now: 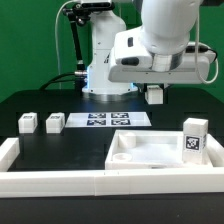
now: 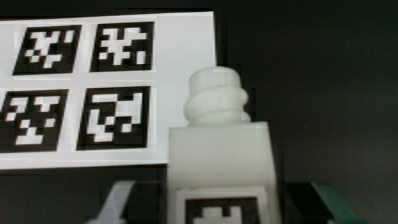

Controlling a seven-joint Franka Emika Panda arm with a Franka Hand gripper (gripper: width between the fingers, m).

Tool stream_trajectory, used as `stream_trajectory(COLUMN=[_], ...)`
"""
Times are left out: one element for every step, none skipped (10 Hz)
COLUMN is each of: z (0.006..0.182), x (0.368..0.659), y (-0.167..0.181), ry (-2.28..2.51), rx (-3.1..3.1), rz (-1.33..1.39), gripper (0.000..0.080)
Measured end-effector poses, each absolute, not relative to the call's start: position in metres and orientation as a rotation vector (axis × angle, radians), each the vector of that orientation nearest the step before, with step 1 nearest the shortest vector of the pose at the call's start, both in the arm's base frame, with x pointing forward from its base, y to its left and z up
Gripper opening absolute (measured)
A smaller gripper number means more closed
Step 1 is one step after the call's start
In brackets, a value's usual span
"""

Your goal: Assemble square table

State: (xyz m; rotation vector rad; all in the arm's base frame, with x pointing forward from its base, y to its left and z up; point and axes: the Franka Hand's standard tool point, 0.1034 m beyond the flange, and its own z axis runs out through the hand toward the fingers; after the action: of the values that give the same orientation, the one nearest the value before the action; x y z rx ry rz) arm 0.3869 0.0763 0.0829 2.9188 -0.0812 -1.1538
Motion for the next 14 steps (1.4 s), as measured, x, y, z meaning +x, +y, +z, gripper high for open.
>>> stream_trajectory(z=[0.082, 0.078, 0.075, 0.082, 0.089, 0.094, 0.099, 0.106, 0.112, 0.11, 0.108, 0.106, 0.097, 0.096], x=[0.389, 0.397, 0.404, 0.413, 0.424, 0.435, 0.44, 0.445, 0.454, 0.455, 0.452, 0.46, 0.459, 0.459], y=[0.076, 0.075, 0.071, 0.067, 0.065, 0.062, 0.059, 0.057, 0.059, 0.059, 0.058, 0.056, 0.047, 0.042], ry=[-0.081, -0.068, -0.053, -0.04, -0.036, -0.045, -0.056, -0.066, -0.104, -0.096, -0.097, -0.077, -0.011, 0.004], rx=[2.927, 2.974, 3.015, 3.052, 3.079, 3.109, 3.132, 3.144, 3.155, 3.173, 3.177, 3.178, 3.154, 3.138], rz=[-1.133, -1.029, -0.935, -0.848, -0.779, -0.673, -0.591, -0.548, -0.426, -0.267, -0.207, -0.042, 0.137, 0.23], gripper=[0.0287, 0.0287, 0.0287, 0.0287, 0.0287, 0.0287, 0.0288, 0.0288, 0.0288, 0.0288, 0.0288, 0.0288, 0.0288, 0.0288])
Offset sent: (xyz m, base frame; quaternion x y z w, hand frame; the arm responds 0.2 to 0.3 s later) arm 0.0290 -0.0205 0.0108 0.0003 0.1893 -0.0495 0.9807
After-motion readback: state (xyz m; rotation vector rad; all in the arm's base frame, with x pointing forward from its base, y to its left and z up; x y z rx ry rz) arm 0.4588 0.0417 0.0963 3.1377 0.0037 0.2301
